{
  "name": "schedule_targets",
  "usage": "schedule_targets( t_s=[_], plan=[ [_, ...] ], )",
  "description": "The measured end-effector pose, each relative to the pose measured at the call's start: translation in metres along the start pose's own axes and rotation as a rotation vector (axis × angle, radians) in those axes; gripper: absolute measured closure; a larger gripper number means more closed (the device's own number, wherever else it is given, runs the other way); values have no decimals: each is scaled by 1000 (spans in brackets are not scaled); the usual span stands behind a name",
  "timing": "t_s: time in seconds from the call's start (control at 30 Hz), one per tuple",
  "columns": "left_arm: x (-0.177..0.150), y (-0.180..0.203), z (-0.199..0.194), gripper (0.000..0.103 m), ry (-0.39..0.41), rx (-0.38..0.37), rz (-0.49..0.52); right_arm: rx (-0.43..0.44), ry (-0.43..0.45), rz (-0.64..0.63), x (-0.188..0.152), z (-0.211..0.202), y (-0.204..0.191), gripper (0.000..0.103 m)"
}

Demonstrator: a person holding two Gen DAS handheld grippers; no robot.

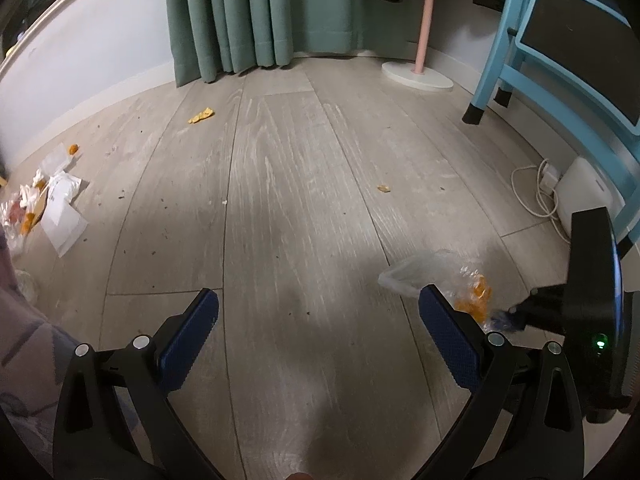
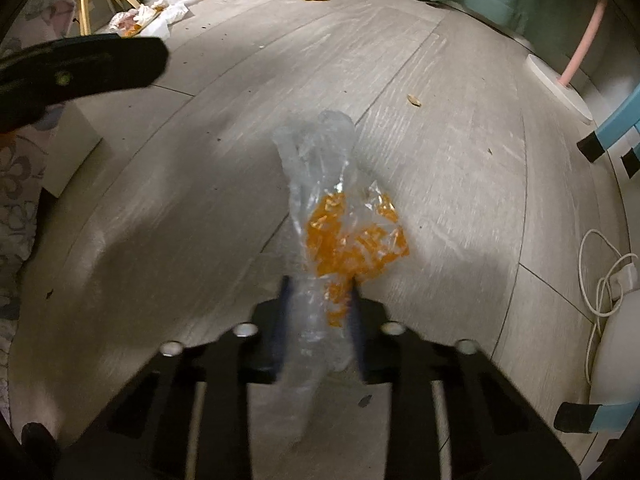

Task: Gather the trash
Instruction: 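Grasp the clear plastic bag with the right tool and lift it, then carry the bag in the right tool toward the trash pile by the bed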

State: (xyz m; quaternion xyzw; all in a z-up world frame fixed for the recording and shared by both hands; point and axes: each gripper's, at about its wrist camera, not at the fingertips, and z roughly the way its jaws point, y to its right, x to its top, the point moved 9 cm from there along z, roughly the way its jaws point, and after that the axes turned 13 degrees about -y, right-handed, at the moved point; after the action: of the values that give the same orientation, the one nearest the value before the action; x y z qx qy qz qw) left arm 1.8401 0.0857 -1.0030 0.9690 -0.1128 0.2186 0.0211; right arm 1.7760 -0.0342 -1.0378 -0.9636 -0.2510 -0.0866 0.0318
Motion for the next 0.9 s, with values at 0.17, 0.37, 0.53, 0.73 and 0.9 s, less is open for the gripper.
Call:
schedule_targets(
  t_s=[0.17,0.37,0.53,0.73,0.9],
  plan=[
    [0,4,2,6,-3,-2,10,34,27,-1,3,-14,1,93],
    [8,4,-21,6,-24,-1,-13,12,30,26,8,-51,11,93],
    [29,14,-98,6,-65,-10,-28,10,5,26,11,-132,9,93],
    [68,25,-221,6,-116,-22,-68,30,-20,39,16,-266,1,93],
    [116,29,-323,6,-113,-18,-90,29,-4,52,32,-389,4,93]
  ],
)
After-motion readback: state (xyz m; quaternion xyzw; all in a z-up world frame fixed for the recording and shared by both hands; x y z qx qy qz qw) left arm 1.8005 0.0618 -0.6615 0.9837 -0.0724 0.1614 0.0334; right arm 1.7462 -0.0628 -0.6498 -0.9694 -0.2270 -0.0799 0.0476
